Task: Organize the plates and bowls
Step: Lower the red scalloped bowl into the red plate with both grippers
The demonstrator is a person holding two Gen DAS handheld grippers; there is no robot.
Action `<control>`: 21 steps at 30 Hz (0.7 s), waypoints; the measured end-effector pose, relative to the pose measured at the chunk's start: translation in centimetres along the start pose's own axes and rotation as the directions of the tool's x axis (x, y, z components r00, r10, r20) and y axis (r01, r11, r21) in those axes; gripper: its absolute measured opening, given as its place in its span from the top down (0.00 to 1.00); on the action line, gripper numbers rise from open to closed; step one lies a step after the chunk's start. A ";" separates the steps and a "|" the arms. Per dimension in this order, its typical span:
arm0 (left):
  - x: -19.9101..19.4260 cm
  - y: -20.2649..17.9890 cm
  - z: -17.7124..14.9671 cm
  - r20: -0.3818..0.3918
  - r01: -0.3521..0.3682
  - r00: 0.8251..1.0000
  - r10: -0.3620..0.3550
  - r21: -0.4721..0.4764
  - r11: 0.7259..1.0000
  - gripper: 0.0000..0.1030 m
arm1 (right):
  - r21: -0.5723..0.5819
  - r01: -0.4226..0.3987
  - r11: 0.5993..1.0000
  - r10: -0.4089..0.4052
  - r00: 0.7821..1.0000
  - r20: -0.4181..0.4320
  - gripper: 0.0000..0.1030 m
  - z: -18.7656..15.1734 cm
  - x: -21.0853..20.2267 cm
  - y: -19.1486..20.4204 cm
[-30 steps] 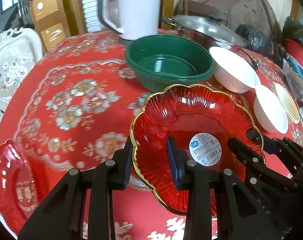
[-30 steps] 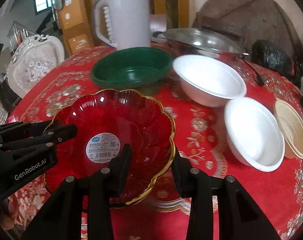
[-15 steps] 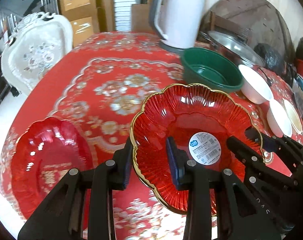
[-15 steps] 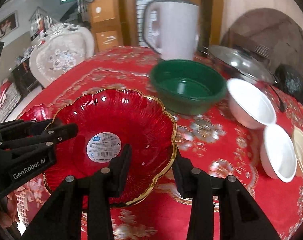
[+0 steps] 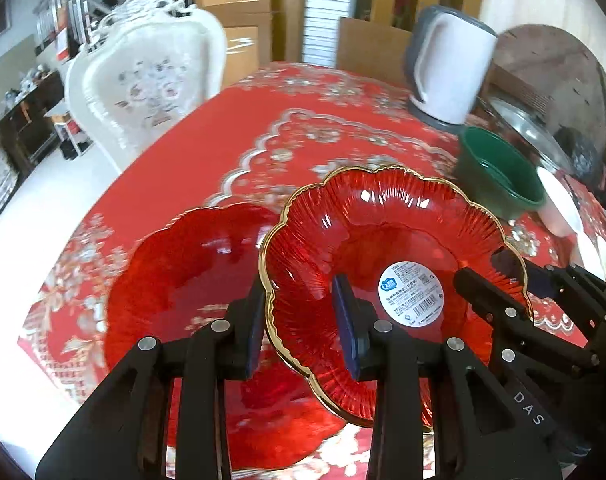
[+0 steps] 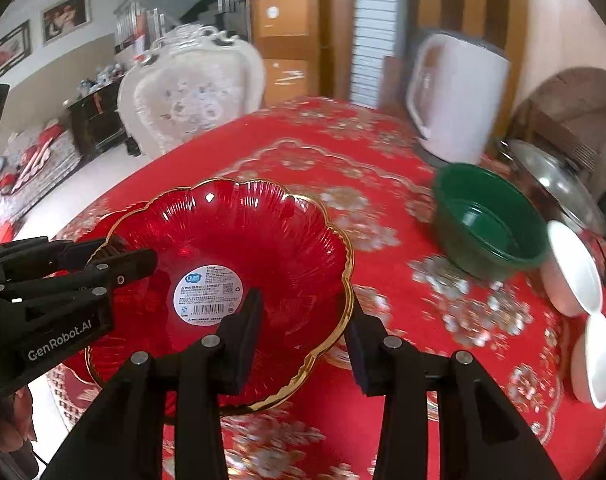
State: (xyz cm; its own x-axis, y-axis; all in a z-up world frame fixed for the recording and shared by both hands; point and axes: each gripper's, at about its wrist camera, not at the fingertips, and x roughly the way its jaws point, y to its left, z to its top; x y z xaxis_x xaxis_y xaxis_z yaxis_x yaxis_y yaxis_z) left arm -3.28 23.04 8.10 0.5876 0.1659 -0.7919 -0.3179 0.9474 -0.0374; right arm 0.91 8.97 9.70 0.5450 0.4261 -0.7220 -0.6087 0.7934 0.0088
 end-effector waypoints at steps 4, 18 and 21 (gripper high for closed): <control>-0.6 2.5 -0.5 0.004 -0.025 1.000 0.025 -0.029 0.999 0.69 | -0.030 -0.029 0.999 0.029 1.000 -0.001 0.61 0.4 0.4 2.1; 0.3 8.1 -2.9 -0.048 -0.098 0.994 0.094 -0.104 0.990 0.69 | -0.126 -0.089 0.988 0.083 0.995 -0.054 0.60 0.8 3.2 8.1; 1.2 8.7 -3.3 -0.065 -0.110 0.993 0.103 -0.110 0.988 0.69 | -0.131 -0.095 0.987 0.085 0.993 -0.078 0.60 0.5 4.0 8.8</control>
State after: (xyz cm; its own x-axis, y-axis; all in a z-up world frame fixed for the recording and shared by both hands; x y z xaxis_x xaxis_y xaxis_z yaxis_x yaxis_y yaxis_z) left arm -7.74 30.55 4.82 0.5024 0.2444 -0.8294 -0.4606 0.8875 -0.0175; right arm -1.94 17.89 7.25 0.4450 0.4568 -0.7703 -0.7279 0.6856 -0.0139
